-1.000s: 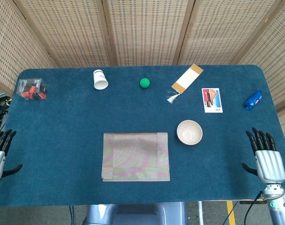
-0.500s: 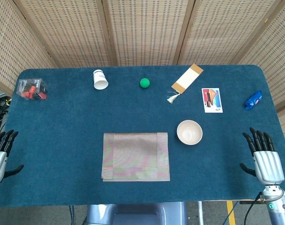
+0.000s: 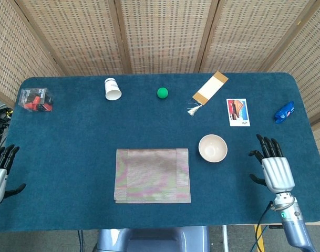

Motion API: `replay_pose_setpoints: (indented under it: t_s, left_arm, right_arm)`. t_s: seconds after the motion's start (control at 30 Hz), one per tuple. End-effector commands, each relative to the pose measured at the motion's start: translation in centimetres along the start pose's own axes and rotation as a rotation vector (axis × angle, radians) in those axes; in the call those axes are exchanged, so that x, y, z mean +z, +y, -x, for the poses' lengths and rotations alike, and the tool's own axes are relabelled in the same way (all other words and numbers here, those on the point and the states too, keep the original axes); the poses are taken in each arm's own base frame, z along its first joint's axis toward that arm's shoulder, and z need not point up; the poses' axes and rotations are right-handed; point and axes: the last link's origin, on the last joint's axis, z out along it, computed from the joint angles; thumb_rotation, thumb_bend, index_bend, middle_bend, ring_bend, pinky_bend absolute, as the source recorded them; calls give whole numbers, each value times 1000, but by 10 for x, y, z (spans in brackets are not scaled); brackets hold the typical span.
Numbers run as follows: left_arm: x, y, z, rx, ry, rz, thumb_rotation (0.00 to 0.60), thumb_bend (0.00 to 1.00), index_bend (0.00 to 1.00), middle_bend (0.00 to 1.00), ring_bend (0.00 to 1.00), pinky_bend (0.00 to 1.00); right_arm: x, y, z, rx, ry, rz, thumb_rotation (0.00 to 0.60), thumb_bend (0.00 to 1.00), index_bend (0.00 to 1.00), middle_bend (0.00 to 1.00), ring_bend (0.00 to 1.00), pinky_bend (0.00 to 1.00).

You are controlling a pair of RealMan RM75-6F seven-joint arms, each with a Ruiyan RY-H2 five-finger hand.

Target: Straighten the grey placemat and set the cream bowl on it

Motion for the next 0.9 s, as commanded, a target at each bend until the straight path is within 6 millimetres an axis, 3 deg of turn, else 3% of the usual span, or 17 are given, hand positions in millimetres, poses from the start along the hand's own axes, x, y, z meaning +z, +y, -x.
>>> replay_pose_setpoints:
  t_s: [0.03, 0.17, 0.4, 0.9]
  left_arm:
    - [0, -1, -1, -1, 2, -2, 600, 0, 0, 0, 0, 0]
    - [1, -1, 1, -1, -4, -2, 600, 0, 0, 0, 0, 0]
    - [1, -2, 1, -8, -9, -3, 600, 0, 0, 0, 0, 0]
    - [2, -1, 2, -8, -16, -2, 600, 0, 0, 0, 0, 0]
  right_arm:
    - [16, -18, 8, -10, -21, -11, 600, 325, 458, 96, 0, 49]
    - [24, -42, 29, 17, -67, -24, 600, 377, 489, 107, 0, 54]
    - [32, -63, 50, 65, -113, -28, 600, 407, 508, 124, 0, 71]
    - [40, -75, 64, 56, -146, -27, 600, 461, 480, 129, 0, 78]
